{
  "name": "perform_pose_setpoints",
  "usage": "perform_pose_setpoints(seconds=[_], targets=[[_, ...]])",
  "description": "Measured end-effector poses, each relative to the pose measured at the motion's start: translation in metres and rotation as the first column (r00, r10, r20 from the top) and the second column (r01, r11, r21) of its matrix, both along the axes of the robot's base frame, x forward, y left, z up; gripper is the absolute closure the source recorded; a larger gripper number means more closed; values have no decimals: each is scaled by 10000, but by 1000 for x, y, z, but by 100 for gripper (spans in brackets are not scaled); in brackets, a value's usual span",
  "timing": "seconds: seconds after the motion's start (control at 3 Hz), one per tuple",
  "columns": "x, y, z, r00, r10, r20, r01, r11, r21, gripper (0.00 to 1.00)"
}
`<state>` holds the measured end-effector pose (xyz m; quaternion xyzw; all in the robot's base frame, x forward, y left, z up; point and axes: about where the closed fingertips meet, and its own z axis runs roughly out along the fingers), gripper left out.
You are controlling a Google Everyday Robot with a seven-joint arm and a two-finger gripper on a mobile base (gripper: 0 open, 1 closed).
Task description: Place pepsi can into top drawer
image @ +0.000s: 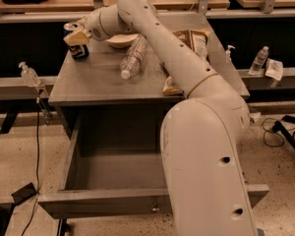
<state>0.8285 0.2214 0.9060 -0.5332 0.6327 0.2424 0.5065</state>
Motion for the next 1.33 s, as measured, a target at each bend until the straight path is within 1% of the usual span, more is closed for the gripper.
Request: perform_pose_setpoints(seconds=[0.33, 0.67, 1.0, 1.33], targets=[[-5, 2, 13, 9994, 212, 256, -222, 9991, 373, 93], [-34, -4, 37, 9966, 718, 409, -731, 9969, 298, 100], [-102, -26, 81, 9886, 1413, 523, -1420, 9898, 88, 100], [-132, -41, 68, 9868, 1610, 185, -1604, 9866, -295, 100]])
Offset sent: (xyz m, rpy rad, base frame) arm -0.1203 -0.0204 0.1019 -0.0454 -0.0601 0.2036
